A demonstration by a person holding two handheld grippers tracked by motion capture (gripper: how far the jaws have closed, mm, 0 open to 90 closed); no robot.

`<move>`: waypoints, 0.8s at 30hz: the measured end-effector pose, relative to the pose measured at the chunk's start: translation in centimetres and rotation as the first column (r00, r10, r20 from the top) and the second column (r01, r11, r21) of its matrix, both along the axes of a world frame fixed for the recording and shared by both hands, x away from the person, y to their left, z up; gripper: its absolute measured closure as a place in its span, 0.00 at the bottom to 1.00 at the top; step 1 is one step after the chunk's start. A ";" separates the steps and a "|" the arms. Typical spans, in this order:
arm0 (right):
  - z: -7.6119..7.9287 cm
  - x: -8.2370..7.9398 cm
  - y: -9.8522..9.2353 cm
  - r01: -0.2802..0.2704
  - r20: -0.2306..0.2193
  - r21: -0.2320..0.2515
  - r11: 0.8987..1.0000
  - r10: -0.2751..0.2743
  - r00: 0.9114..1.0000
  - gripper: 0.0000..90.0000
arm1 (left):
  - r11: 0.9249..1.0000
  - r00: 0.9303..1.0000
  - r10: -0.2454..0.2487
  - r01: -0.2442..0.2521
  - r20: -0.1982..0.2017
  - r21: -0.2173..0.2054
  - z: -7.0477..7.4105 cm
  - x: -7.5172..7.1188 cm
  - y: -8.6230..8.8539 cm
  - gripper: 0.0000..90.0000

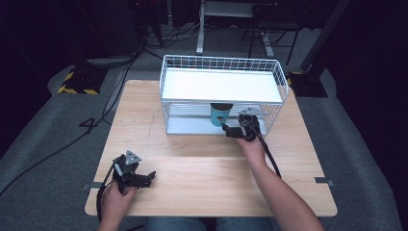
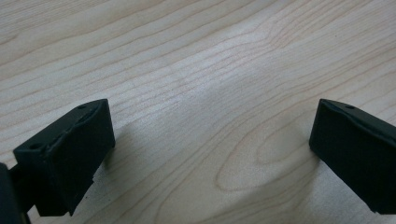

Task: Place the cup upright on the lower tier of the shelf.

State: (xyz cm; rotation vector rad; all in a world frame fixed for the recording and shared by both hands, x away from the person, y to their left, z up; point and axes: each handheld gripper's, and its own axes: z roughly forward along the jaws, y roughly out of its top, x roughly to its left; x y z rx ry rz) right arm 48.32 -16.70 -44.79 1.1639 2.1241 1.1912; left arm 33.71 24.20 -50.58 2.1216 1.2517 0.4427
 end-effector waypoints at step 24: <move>2.4 -7.5 -8.5 -0.034 -0.036 -0.028 0.999 0.033 0.999 0.17 | 1.000 1.000 0.007 -0.007 0.002 0.000 0.0 0.2 -0.2 0.01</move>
